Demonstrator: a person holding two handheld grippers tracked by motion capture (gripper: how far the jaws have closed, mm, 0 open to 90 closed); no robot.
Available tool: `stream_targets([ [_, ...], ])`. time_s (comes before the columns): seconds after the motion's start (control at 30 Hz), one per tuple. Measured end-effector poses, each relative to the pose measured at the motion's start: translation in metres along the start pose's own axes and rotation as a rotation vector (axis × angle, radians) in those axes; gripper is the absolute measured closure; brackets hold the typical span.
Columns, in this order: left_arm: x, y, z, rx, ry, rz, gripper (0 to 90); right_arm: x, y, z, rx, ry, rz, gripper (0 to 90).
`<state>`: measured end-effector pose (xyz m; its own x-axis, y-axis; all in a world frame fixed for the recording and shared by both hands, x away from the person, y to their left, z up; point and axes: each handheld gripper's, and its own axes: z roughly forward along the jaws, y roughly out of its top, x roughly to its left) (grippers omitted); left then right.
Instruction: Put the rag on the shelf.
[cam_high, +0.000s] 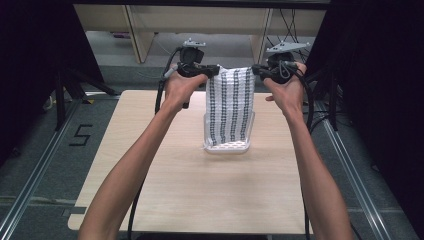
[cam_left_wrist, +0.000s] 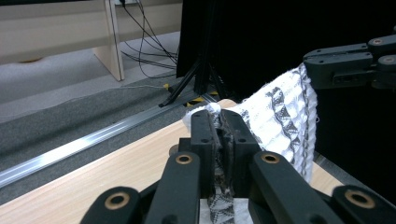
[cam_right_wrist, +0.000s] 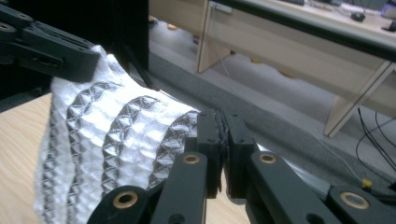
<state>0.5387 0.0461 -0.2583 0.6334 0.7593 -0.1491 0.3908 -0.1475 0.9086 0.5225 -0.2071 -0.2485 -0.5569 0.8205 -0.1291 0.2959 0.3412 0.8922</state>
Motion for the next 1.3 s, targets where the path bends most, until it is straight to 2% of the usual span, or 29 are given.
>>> stream_targets([
  [0.07,0.003,0.001,0.004,0.007,0.013,-0.001,84.1,-0.002,0.0,0.006,0.004,-0.004,0.006,87.9],
  [0.1,0.004,0.001,0.005,0.008,0.013,-0.002,84.1,-0.004,0.001,0.007,0.012,0.01,0.006,87.9],
  [0.2,0.004,0.004,0.007,0.0,0.014,-0.01,84.1,-0.006,0.003,0.012,0.022,-0.006,0.007,87.9],
  [0.23,0.005,0.005,0.007,-0.003,0.017,-0.01,84.1,-0.006,0.004,0.013,0.024,0.002,0.018,87.9],
  [0.27,0.005,0.005,0.007,-0.002,0.015,-0.012,83.8,-0.008,0.005,0.014,0.004,0.009,0.034,87.8],
  [0.3,0.007,0.005,0.008,-0.005,0.019,-0.024,83.4,-0.008,0.005,0.015,0.012,0.0,0.047,87.7],
  [0.37,0.008,0.004,0.01,-0.001,0.02,-0.025,83.0,-0.008,0.004,0.016,0.015,0.004,0.048,87.6],
  [0.47,0.011,-0.001,0.018,0.019,0.037,-0.026,82.4,-0.008,0.0,0.022,0.037,0.002,0.065,87.4],
  [0.53,0.012,-0.004,0.024,0.026,0.044,-0.031,81.9,-0.009,-0.003,0.027,0.054,-0.019,0.043,87.2],
  [0.7,0.021,-0.012,0.035,0.058,0.057,-0.035,76.7,-0.01,-0.009,0.039,0.077,-0.022,0.055,86.7],
  [0.73,0.022,-0.013,0.038,0.051,0.058,-0.045,76.4,-0.009,-0.011,0.041,0.077,-0.03,0.076,86.6],
  [0.77,0.023,-0.015,0.039,0.059,0.053,-0.04,76.1,-0.011,-0.015,0.044,0.093,-0.03,0.088,86.2],
  [0.83,0.025,-0.018,0.044,0.076,0.054,-0.035,76.0,-0.012,-0.02,0.048,0.104,-0.035,0.095,86.0],
  [0.9,0.025,-0.018,0.046,0.08,0.055,-0.033,76.0,-0.012,-0.022,0.05,0.109,-0.033,0.09,85.7],
  [0.93,0.026,-0.019,0.047,0.085,0.052,-0.03,75.6,-0.011,-0.025,0.053,0.117,-0.038,0.109,85.2],
  [1.1,0.029,-0.022,0.052,0.104,0.082,-0.021,74.3,-0.013,-0.032,0.059,0.144,-0.033,0.122,84.1],
  [1.2,0.031,-0.025,0.056,0.11,0.085,-0.028,73.9,-0.013,-0.037,0.065,0.146,-0.034,0.126,83.9],
  [1.23,0.031,-0.026,0.057,0.111,0.085,-0.037,73.7,-0.012,-0.038,0.065,0.165,-0.034,0.13,83.3],
  [1.3,0.031,-0.029,0.059,0.12,0.086,-0.042,69.0,-0.011,-0.04,0.069,0.174,-0.028,0.134,81.5],
])
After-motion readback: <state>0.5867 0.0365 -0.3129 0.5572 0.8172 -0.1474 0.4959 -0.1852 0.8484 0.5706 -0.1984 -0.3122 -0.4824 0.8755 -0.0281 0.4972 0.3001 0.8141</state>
